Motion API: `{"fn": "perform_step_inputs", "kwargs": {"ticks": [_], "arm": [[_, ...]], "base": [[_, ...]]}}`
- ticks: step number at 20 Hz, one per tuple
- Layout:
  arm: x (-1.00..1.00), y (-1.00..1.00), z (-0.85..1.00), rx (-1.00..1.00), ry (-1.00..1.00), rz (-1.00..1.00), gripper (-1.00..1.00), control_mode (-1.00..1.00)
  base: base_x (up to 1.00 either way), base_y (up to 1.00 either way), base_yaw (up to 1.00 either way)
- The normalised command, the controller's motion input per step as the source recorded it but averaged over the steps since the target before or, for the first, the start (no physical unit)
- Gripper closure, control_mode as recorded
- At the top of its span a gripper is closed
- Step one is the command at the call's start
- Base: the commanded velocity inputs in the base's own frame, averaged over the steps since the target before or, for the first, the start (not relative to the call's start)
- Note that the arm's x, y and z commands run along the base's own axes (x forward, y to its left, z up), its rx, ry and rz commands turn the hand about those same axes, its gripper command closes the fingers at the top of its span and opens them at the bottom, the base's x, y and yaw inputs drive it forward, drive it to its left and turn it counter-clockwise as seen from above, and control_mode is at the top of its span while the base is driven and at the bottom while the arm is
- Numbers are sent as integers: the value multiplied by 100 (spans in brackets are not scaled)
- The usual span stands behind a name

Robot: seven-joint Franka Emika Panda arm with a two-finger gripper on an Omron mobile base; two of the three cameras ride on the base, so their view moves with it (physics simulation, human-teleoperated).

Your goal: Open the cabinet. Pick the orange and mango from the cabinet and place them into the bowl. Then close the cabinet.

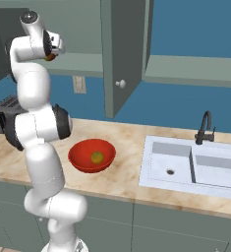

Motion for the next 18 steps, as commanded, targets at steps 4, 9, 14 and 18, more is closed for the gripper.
{"fn": "perform_step_inputs", "kwargs": {"ticks": [4,9,14,18], "arm": [[50,17,-7,3,0,0,-100,-100],[35,12,-3,0,0,0,-100,-100],[12,16,-29,0,0,0,100,-100],[5,5,-26,0,0,0,100,-100]], "base": [[0,0,0],[0,0,0],[0,0,0],[0,0,0]]}}
